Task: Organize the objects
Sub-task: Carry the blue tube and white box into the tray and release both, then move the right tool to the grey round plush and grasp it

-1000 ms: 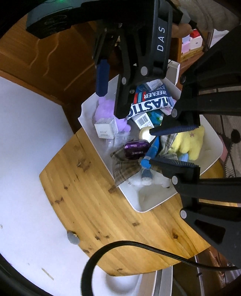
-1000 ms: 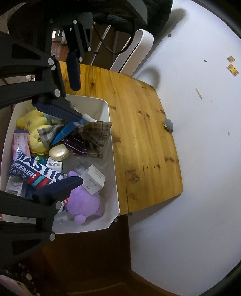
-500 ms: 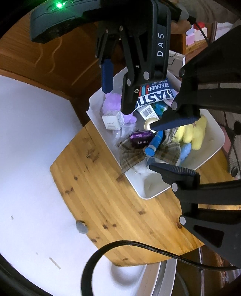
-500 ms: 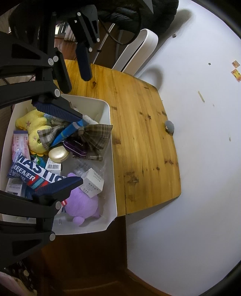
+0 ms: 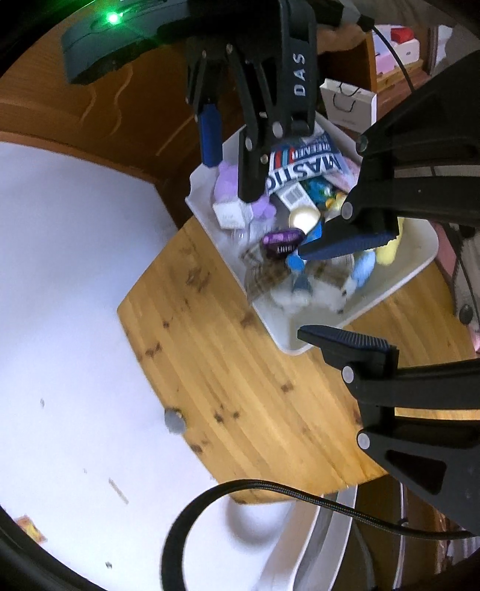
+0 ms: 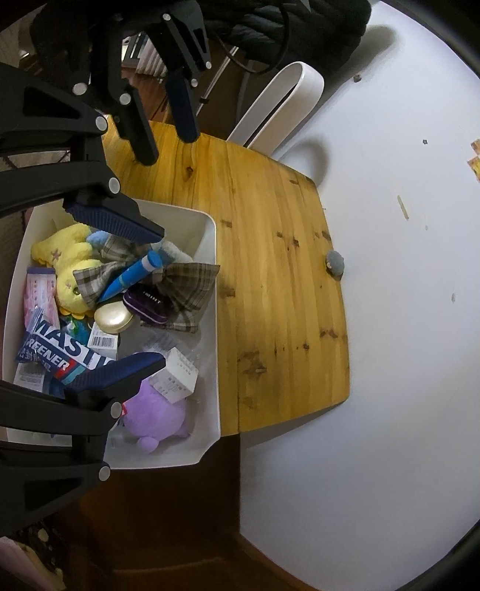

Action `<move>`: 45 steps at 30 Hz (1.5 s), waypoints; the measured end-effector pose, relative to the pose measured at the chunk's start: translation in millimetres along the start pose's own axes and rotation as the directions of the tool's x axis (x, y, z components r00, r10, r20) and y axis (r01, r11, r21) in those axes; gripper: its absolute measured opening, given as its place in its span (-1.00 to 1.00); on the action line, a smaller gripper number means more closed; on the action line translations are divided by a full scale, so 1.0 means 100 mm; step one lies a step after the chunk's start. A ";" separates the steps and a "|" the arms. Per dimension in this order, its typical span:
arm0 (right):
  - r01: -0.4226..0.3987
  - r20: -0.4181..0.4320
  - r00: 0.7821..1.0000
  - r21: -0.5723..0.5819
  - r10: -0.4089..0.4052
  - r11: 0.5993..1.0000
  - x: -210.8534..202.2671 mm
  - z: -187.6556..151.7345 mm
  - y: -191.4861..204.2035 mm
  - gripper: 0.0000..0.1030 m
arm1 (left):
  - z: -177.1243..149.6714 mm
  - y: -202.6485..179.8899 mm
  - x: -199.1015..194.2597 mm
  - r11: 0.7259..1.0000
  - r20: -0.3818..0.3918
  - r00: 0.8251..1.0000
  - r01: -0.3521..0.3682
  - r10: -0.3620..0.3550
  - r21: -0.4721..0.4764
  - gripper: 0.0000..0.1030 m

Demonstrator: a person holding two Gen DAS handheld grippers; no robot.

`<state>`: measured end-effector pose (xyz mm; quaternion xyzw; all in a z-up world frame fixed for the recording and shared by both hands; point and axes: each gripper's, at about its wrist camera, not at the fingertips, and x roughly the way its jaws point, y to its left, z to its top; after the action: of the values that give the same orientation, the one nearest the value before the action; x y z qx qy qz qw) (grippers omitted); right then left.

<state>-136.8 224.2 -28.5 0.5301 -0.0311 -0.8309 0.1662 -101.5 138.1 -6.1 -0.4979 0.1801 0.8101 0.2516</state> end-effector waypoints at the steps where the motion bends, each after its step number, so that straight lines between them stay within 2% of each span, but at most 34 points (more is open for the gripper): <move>1: 0.002 0.002 1.000 -0.008 -0.002 1.000 -0.01 0.02 0.04 0.21 | -0.01 0.05 -0.03 1.000 0.004 1.000 -0.008 0.008 -0.007 -0.22; 9: 0.014 0.022 1.000 -0.053 -0.013 0.998 -0.11 0.21 0.35 0.21 | -0.13 0.51 -0.27 0.994 0.048 0.995 -0.084 0.087 -0.071 -0.21; 11: 0.009 0.028 1.000 -0.057 -0.007 0.998 -0.13 0.31 0.43 0.21 | -0.18 0.69 -0.37 0.989 0.071 0.991 -0.110 0.118 -0.103 -0.12; 13: 0.002 0.033 0.999 -0.063 0.001 0.998 -0.14 0.45 0.52 0.21 | -0.24 0.89 -0.47 0.981 0.102 0.984 -0.134 0.149 -0.143 0.07; 15: 0.000 0.040 0.999 -0.071 0.003 0.998 -0.13 0.64 0.63 0.21 | -0.29 1.05 -0.54 0.972 0.128 0.975 -0.157 0.181 -0.177 0.16; 20: -0.018 0.029 0.999 -0.083 0.020 0.996 0.08 1.21 0.94 0.21 | -0.49 1.52 -0.66 0.940 0.168 0.952 -0.204 0.256 -0.274 0.18; 22: -0.001 0.037 0.999 -0.086 0.004 0.996 0.21 1.49 1.06 0.21 | -0.57 1.69 -0.66 0.928 0.174 0.944 -0.218 0.279 -0.303 0.19; 25: 0.029 0.072 0.997 -0.069 -0.024 0.997 0.49 1.97 1.23 0.21 | -0.67 1.86 -0.59 0.916 0.173 0.940 -0.226 0.295 -0.331 0.24; 28: 0.026 0.095 0.995 -0.026 -0.024 0.999 0.80 2.33 1.31 0.21 | -0.77 2.00 -0.44 0.907 0.166 0.939 -0.230 0.302 -0.351 0.27; 31: 0.077 0.156 0.985 -0.016 -0.073 0.997 1.18 2.67 1.38 0.21 | -0.81 2.11 -0.26 0.904 0.163 0.942 -0.219 0.294 -0.367 0.27; 34: 0.088 0.156 0.984 0.012 -0.089 0.996 1.71 2.97 1.36 0.21 | -0.86 2.18 -0.14 0.901 0.171 0.941 -0.211 0.292 -0.378 0.27; 36: 0.056 0.146 0.987 0.051 -0.063 0.997 2.00 3.11 1.28 0.22 | -0.87 2.24 0.00 0.900 0.179 0.941 -0.200 0.286 -0.387 0.27; 39: 0.044 0.162 0.985 0.102 -0.061 0.994 2.45 3.22 1.16 0.41 | -0.88 2.30 0.20 0.903 0.188 0.946 -0.175 0.265 -0.393 0.27; 42: 0.059 0.165 0.983 0.111 -0.077 0.992 2.87 3.26 1.07 0.46 | -0.88 2.35 0.38 0.904 0.180 0.951 -0.164 0.251 -0.394 0.27; 45: 0.087 0.123 0.987 0.111 -0.100 0.990 3.25 3.27 0.97 0.46 | -0.87 2.42 0.57 0.904 0.166 0.962 -0.131 0.215 -0.407 0.27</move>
<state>-528.9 -8.5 -147.2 0.4844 -0.0605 -0.8674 0.0966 -202.6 -91.9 -85.6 -0.4332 0.0307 0.8962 0.0909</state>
